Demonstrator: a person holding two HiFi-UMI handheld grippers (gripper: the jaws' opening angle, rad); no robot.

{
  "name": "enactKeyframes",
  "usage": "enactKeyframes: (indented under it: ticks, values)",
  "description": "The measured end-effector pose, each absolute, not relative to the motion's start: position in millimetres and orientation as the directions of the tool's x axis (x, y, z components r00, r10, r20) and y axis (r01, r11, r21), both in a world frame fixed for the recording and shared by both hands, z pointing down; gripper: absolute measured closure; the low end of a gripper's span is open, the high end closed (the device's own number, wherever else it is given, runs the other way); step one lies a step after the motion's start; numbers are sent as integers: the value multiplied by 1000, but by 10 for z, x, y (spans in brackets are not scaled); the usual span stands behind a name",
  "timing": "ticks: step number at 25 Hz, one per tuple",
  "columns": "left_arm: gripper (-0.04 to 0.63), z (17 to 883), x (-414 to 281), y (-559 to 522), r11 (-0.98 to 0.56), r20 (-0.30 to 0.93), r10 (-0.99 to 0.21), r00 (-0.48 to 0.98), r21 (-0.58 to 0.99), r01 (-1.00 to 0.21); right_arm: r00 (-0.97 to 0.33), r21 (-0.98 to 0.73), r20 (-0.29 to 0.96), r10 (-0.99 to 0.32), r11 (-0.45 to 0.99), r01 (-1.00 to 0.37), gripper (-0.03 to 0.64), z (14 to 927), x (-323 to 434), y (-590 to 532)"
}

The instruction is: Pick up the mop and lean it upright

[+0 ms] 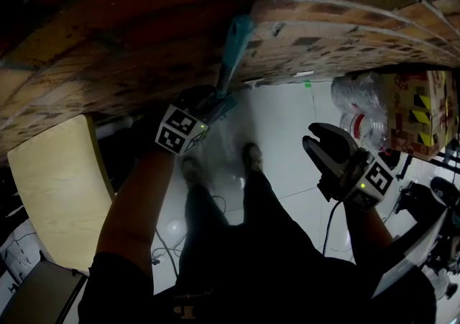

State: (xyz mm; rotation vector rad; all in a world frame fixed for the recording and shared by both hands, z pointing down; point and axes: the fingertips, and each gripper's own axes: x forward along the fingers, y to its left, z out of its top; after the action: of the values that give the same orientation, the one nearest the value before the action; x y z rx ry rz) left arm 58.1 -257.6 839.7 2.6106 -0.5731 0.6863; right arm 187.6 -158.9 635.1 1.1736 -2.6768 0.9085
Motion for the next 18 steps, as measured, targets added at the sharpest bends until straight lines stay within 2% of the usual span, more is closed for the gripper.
enactKeyframes:
  ticks: [6,18]
  values:
    - [402,8416,521,-2552,-821,539,-295,789,280,-497,-704,-486,297,-645,533,-693,488,6334,1857,-1592]
    - [397,8486,341,-2548,-785,569,-323,756,285,-550,-709,-483,291,-643,541,-689,489,6298,1810,-1590]
